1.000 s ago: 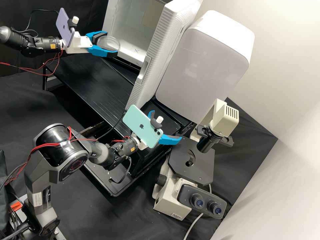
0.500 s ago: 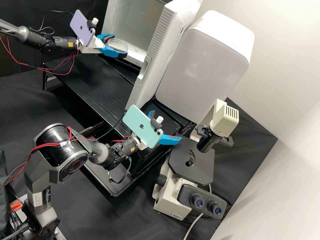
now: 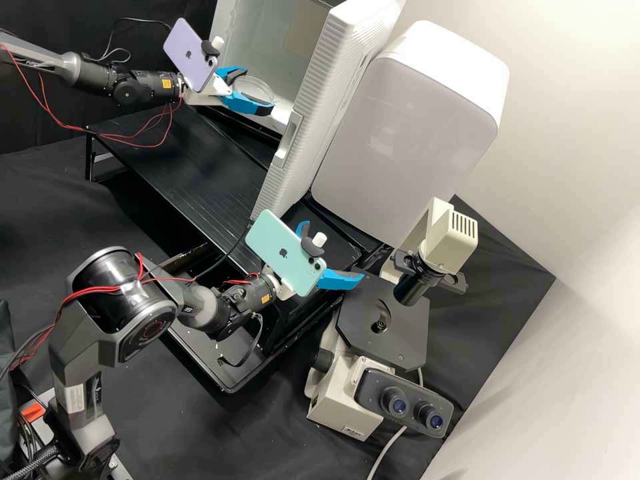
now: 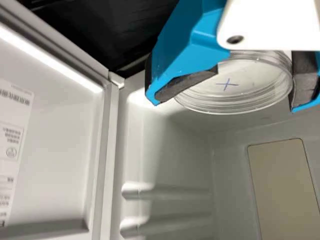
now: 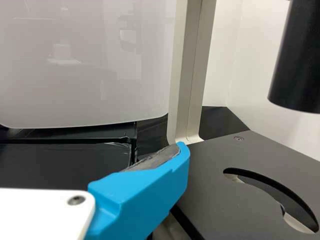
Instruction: Place the petri dish in the incubator
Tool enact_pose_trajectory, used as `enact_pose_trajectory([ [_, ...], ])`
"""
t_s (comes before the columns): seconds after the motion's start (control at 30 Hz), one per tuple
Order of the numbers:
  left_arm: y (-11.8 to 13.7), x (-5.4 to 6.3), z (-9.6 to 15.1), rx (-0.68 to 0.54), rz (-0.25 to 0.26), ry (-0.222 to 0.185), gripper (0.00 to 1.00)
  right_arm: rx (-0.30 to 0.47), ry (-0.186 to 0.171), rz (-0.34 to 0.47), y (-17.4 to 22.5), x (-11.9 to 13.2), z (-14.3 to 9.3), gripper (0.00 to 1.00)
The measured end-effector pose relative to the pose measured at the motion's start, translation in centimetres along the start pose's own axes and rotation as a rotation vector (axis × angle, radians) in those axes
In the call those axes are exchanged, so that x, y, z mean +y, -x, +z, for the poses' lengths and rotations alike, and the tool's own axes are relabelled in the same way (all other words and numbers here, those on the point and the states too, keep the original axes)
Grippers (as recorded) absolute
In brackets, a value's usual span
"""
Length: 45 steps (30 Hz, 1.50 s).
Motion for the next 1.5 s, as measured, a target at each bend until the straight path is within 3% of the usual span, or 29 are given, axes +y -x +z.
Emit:
enact_pose_trajectory([
  [0.23, -1.7, 0.2, 0.6, 0.023, 0.023, -0.015, 0.0, 0.0, 0.0, 0.0, 0.0, 0.0, 0.0, 1.0],
  [0.37, -2.7, 0.0, 0.4, 0.048, 0.005, -0.027, 0.0, 0.0, 0.0, 0.0, 0.0, 0.0, 0.0, 1.0],
  [0.67, -5.9, 0.5, -0.1, 0.146, -0.003, -0.111, 0.0, 0.0, 0.0, 0.0, 0.0, 0.0, 0.0, 1.0],
  [0.7, -6.2, 0.6, -0.1, 0.156, -0.009, -0.097, 0.0, 0.0, 0.0, 0.0, 0.0, 0.0, 0.0, 1.0],
  [0.83, -7.0, 0.9, -0.1, 0.175, -0.022, -0.105, 0.0, 0.0, 0.0, 0.0, 0.0, 0.0, 0.0, 1.0],
  [0.87, -7.3, 0.9, -0.1, 0.177, -0.023, -0.085, 0.0, 0.0, 0.0, 0.0, 0.0, 0.0, 0.0, 1.0],
  [1.2, -8.3, 1.8, 1.3, 0.129, 0.017, -0.033, 0.0, 0.0, 0.0, 0.0, 0.0, 0.0, 0.0, 1.0],
  [1.5, -9.1, 1.5, 2.3, 0.061, 0.013, 0.033, 0.0, 0.0, 0.0, 0.0, 0.0, 0.0, 0.0, 1.0],
])
